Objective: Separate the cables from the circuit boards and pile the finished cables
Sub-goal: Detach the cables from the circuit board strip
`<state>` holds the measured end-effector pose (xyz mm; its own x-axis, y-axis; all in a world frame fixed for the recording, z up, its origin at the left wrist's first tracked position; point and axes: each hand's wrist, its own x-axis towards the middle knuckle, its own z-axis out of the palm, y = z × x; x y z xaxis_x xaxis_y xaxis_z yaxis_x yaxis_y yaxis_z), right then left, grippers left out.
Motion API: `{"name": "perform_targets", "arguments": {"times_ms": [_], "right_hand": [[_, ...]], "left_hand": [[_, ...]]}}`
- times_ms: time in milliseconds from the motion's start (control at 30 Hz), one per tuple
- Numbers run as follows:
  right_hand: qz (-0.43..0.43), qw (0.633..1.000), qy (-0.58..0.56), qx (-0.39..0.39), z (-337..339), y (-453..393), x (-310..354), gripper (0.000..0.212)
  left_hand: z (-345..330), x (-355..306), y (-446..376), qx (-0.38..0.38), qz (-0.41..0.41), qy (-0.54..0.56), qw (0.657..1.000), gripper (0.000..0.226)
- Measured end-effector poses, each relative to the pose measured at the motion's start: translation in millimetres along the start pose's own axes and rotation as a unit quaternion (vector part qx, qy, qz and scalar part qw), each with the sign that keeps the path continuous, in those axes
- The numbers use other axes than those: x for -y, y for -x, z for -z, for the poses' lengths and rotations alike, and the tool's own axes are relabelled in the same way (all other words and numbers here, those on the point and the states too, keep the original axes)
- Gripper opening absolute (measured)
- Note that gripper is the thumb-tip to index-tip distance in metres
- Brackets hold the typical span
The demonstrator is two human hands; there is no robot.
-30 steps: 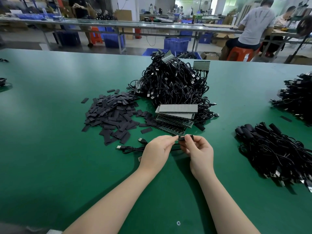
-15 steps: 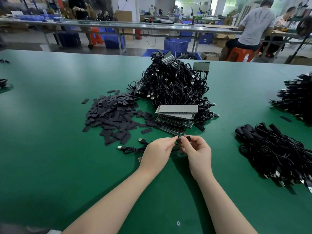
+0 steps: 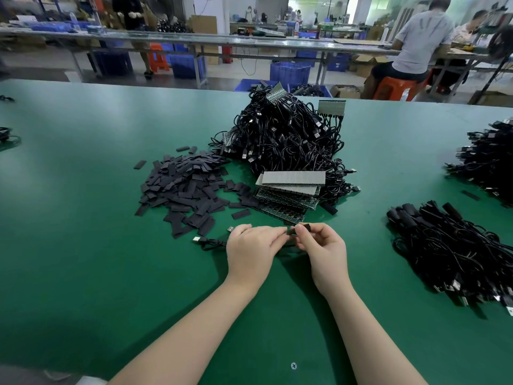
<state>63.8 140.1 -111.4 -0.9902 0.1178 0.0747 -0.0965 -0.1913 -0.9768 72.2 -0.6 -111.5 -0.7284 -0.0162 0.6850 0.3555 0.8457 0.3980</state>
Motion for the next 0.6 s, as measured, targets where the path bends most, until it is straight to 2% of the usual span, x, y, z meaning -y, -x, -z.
{"name": "perform_targets", "arguments": {"times_ms": [133, 267, 433, 600], "right_hand": [[0.004, 1.000, 0.003, -0.010, -0.8, 0.5, -0.8, 0.012], [-0.014, 0.998, -0.049, -0.049, 1.3, -3.1, -1.8, 0.007], [-0.017, 0.998, -0.048, -0.041, 1.4, -4.4, -4.0, 0.009], [-0.012, 0.998, -0.038, -0.049, 1.8, -3.3, -3.0, 0.009]], "left_hand": [[0.0, 1.5, -0.7, 0.036, -0.027, 0.023, 0.999, 0.010], [-1.2, 1.3, -0.6, 0.062, -0.079, 0.025, 0.995, 0.022], [0.7, 0.6, -2.2, 0.020, -0.002, 0.013, 1.000, 0.015], [-1.9, 2.3, -1.2, 0.029, -0.024, 0.030, 0.999, 0.013]]}}
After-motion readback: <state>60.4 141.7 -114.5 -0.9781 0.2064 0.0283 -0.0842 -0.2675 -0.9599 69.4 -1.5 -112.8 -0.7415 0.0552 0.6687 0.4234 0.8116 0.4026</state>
